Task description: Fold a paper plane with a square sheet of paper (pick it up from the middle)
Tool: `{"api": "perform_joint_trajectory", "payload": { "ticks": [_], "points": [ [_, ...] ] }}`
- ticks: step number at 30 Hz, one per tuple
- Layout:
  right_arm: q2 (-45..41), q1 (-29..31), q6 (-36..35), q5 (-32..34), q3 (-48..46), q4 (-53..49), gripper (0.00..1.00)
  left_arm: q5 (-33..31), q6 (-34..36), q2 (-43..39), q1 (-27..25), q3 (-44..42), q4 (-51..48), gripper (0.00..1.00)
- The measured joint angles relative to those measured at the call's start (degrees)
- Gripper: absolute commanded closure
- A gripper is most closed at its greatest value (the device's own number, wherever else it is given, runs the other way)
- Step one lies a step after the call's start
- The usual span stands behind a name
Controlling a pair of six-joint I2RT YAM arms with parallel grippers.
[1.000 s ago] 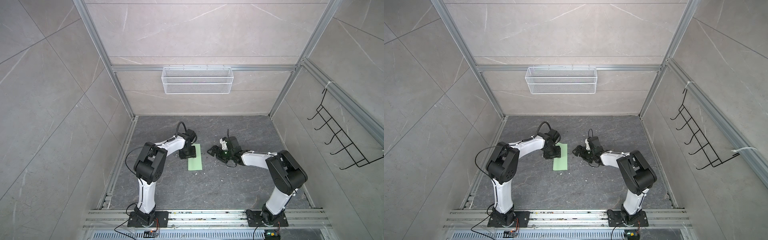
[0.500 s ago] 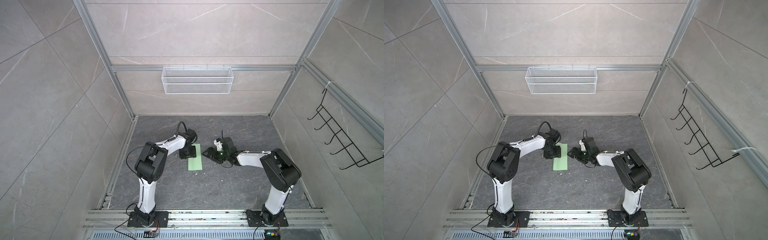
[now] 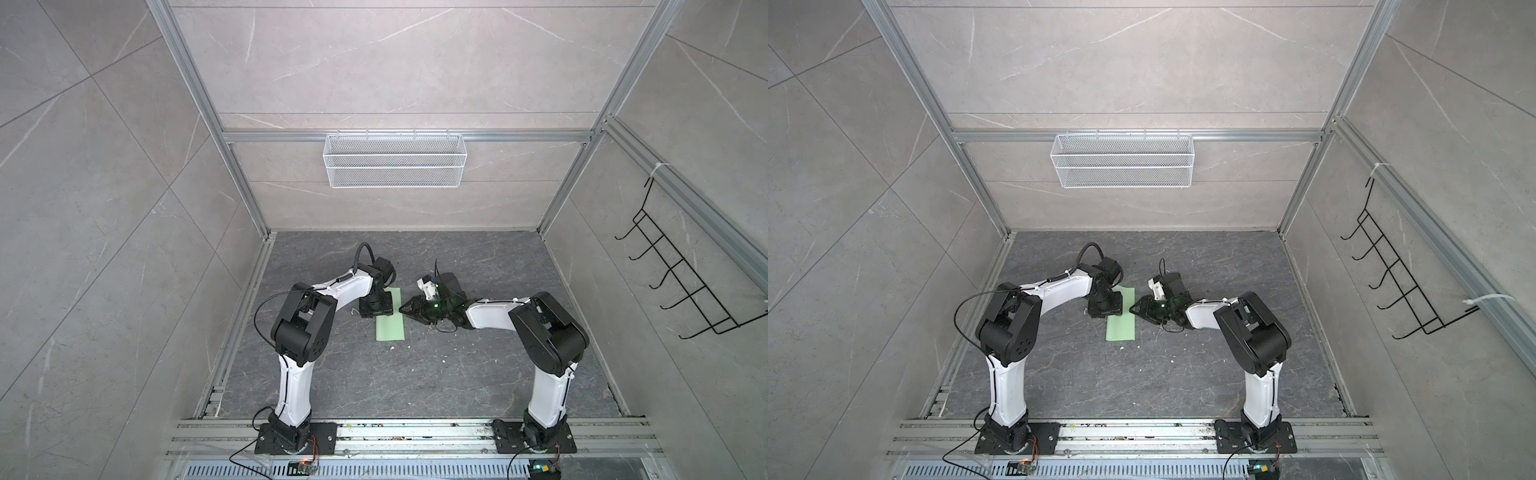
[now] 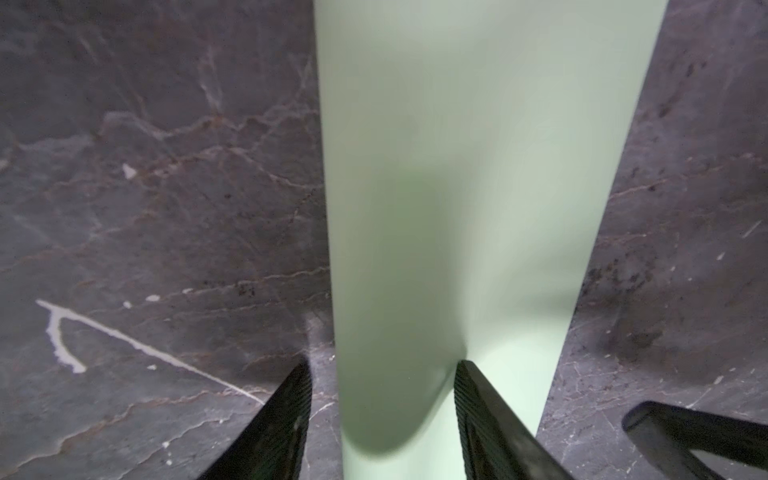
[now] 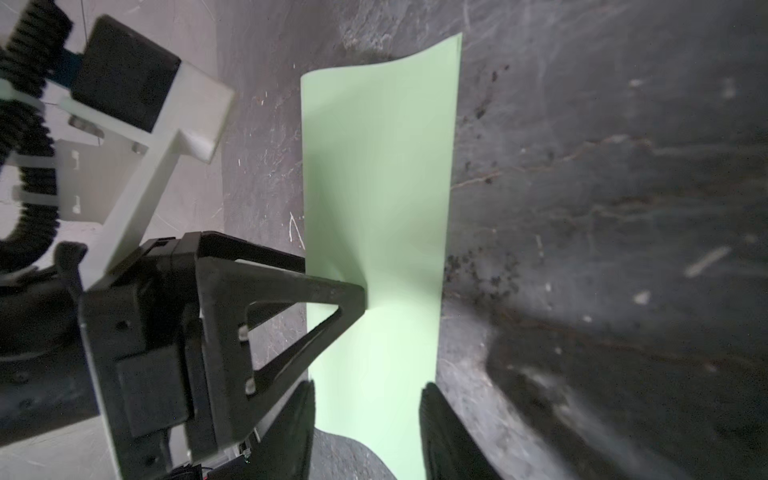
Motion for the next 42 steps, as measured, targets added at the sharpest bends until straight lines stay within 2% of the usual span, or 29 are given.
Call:
{"api": "perform_joint_trajectory", "payload": {
  "ticks": [9, 24, 33, 38, 42],
  "points": [
    [5.0, 0.8, 0.0, -2.5, 4.5, -0.2, 0.72, -0.9, 0.0, 0.3, -0.4, 0.2, -0.4, 0.41],
    [7.8, 0.9, -0.5, -3.0, 6.7, -3.6, 0.74, -1.2, 0.0, 0.5, -0.5, 0.3, -0.4, 0.40],
    [7.9, 1.1, -3.3, -1.6, 9.8, -10.6, 0.76, -0.2, 0.0, -0.2, -0.3, 1.9, -1.7, 0.33],
    [7.9, 1.2, -5.0, -0.4, 11.9, -15.0, 0.77, 0.9, 0.2, -2.2, 2.1, 1.2, -3.4, 0.32],
    [8.4, 1.4, -6.1, 0.2, 13.9, -18.5, 0.78, 5.4, 0.7, -9.7, 5.8, -3.3, 0.6, 0.37]
  ]
}}
